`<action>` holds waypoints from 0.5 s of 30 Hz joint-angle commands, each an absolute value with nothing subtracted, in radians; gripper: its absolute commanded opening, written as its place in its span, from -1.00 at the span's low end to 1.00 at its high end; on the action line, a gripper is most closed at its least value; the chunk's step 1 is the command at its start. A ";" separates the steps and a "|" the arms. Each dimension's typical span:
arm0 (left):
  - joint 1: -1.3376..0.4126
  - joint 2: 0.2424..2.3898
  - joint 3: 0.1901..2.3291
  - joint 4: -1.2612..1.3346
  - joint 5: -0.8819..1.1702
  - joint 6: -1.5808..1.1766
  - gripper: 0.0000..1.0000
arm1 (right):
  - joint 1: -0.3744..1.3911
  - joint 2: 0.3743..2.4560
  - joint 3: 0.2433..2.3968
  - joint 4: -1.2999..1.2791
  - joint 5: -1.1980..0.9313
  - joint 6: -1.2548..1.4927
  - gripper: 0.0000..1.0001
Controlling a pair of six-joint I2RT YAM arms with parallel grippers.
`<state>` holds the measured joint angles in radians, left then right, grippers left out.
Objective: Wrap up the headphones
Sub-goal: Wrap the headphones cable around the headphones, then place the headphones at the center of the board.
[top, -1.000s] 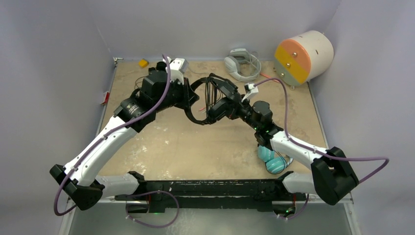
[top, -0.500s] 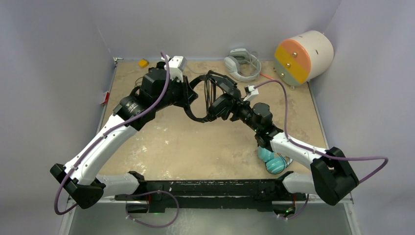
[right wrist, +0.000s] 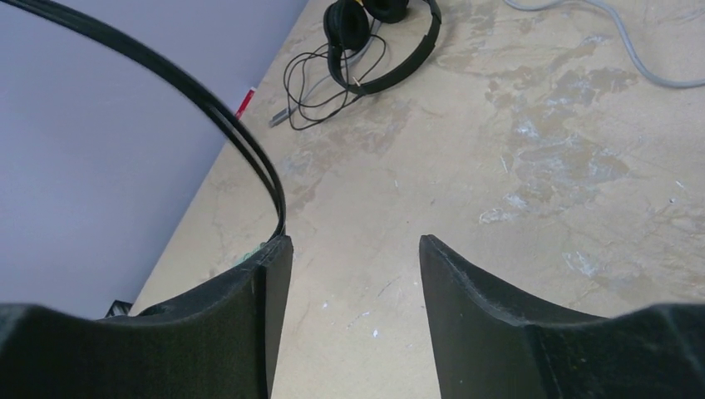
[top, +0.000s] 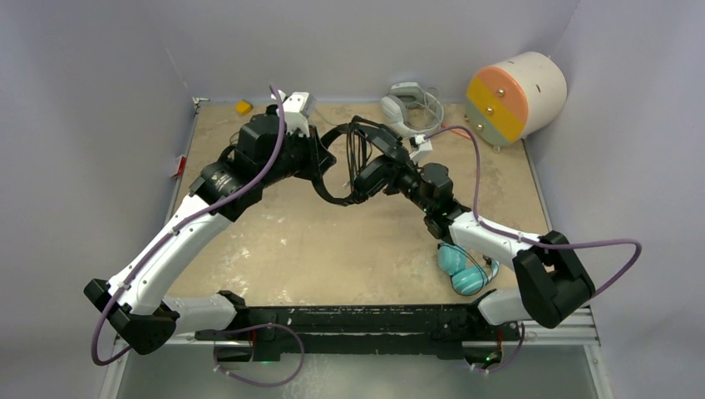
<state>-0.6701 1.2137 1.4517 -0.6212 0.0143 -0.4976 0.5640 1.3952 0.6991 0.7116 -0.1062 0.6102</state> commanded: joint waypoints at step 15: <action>-0.669 1.204 1.516 -0.581 0.002 -0.531 -1.00 | 0.575 1.300 0.709 0.772 -0.131 0.597 0.10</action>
